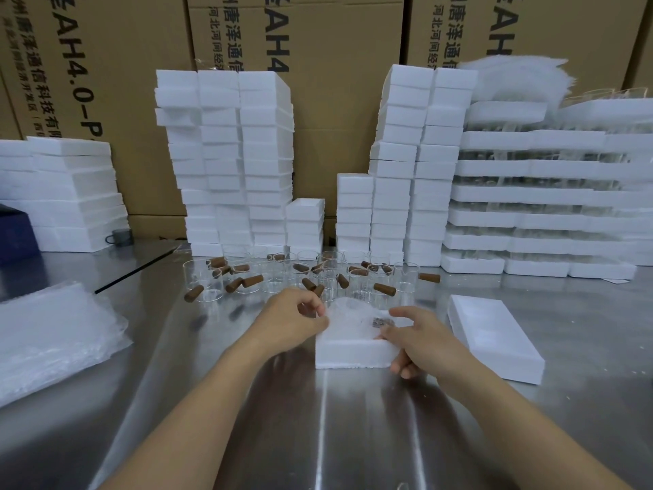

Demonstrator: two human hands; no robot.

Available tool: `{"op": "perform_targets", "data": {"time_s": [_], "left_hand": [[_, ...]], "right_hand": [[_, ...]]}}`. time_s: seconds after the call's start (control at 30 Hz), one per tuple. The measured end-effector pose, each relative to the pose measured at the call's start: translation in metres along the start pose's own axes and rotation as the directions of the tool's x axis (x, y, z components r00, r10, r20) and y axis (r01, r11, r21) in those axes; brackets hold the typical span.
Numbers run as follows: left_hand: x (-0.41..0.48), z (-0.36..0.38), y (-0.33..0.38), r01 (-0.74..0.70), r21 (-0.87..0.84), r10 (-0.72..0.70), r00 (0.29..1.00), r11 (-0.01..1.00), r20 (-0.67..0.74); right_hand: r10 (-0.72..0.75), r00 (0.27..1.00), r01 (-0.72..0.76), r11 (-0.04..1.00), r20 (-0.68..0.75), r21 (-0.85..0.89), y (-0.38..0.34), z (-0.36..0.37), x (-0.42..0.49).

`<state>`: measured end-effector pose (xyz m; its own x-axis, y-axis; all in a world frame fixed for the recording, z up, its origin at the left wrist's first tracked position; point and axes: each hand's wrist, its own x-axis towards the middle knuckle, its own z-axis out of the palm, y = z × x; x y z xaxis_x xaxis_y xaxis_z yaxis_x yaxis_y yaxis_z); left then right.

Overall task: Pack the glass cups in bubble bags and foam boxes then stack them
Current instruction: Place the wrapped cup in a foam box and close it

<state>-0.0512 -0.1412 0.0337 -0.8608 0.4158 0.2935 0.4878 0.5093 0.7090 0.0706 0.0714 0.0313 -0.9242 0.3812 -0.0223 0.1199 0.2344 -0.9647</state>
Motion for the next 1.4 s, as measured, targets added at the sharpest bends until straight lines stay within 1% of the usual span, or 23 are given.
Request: {"op": "perform_targets", "data": {"time_s": [0.1, 0.23, 0.3, 0.47, 0.6, 0.77, 0.9, 1.1, 1.23, 1.3, 1.33, 1.4], "left_hand": [[0.000, 0.001, 0.003, 0.001, -0.053, -0.002, 1.000, 0.999, -0.018], [-0.001, 0.001, 0.006, -0.021, -0.035, 0.019, 0.999, 0.999, -0.030], [-0.002, 0.000, 0.006, -0.034, 0.028, 0.035, 0.999, 0.999, -0.039], [-0.009, 0.000, 0.011, -0.072, 0.282, 0.096, 0.993, 0.957, -0.071], [-0.009, 0.001, 0.014, -0.088, 0.369, 0.126, 0.989, 0.925, -0.082], [-0.009, 0.001, 0.009, -0.090, 0.303, 0.118, 0.990, 0.949, -0.075], [-0.009, 0.001, 0.012, -0.121, 0.380, 0.145, 0.989, 0.917, -0.036], [-0.009, -0.004, 0.014, -0.147, 0.410, 0.177, 0.984, 0.900, -0.035], [-0.009, 0.001, 0.013, -0.100, 0.341, 0.146, 0.983, 0.935, -0.113], [-0.009, 0.004, 0.013, -0.070, 0.337, 0.118, 0.985, 0.939, -0.124], [-0.008, 0.005, 0.012, -0.055, 0.332, 0.100, 0.988, 0.942, -0.119], [-0.009, 0.007, 0.012, -0.041, 0.298, 0.075, 0.992, 0.954, -0.101]], "right_hand": [[-0.016, 0.999, 0.016, 1.000, -0.032, -0.006, 0.004, 0.002, 0.003], [0.018, 1.000, -0.018, 1.000, -0.026, 0.002, 0.006, 0.001, 0.005], [0.036, 0.999, -0.035, 0.999, -0.029, 0.011, 0.006, 0.001, 0.006], [0.057, 0.998, -0.056, 0.998, -0.038, 0.015, 0.004, 0.003, 0.008], [0.053, 0.998, -0.052, 0.998, -0.039, 0.019, 0.005, 0.003, 0.008], [0.050, 0.997, -0.050, 0.999, -0.051, 0.007, 0.005, 0.004, 0.007], [0.053, 0.997, -0.052, 0.998, -0.048, 0.021, 0.004, 0.004, 0.007], [0.056, 0.997, -0.056, 0.998, -0.046, 0.005, 0.004, 0.004, 0.007], [0.056, 0.997, -0.056, 0.998, -0.048, 0.018, 0.004, 0.003, 0.006], [0.032, 0.998, -0.031, 0.999, -0.054, 0.025, 0.005, 0.002, 0.007], [0.008, 0.998, -0.007, 1.000, -0.067, 0.007, 0.006, 0.002, 0.007], [-0.050, 0.995, 0.043, 0.995, -0.091, -0.086, 0.007, 0.001, 0.008]]}}
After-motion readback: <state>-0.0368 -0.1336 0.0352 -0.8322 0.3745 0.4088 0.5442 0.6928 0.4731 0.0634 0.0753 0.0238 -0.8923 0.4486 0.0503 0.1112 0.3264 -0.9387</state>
